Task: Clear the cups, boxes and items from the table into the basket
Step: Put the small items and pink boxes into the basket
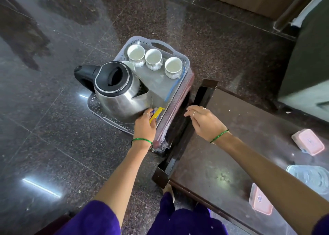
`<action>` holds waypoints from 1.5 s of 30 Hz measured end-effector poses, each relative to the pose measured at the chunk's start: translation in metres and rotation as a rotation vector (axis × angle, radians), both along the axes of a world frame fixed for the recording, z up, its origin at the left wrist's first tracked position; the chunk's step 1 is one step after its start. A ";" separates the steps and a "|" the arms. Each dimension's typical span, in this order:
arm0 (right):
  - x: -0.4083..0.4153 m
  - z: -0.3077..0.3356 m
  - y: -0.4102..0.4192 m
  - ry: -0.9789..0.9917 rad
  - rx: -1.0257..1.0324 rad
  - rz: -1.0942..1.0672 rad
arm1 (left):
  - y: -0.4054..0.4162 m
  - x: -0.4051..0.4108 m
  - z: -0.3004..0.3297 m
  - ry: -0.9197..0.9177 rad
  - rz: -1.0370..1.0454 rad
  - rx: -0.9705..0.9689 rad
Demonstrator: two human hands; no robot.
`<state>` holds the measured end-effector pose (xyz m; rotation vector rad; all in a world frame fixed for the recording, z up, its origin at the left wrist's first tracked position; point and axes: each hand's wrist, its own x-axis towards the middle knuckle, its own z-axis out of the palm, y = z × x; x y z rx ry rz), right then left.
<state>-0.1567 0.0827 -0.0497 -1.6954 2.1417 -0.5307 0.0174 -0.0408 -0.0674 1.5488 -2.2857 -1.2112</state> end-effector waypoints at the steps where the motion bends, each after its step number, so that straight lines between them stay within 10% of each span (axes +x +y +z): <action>1: -0.003 -0.001 0.004 -0.002 0.005 -0.011 | 0.003 0.001 0.001 0.010 0.016 -0.034; 12: -0.041 -0.001 0.090 -0.043 0.024 -0.137 | 0.097 -0.056 0.026 0.141 -0.136 -0.405; 35: -0.116 -0.003 0.399 -0.097 0.158 -0.785 | 0.324 -0.184 -0.009 -0.282 -0.944 -0.171; 45: -0.148 -0.006 0.400 -0.064 0.152 -0.808 | 0.347 -0.174 -0.042 -0.624 -1.753 -0.448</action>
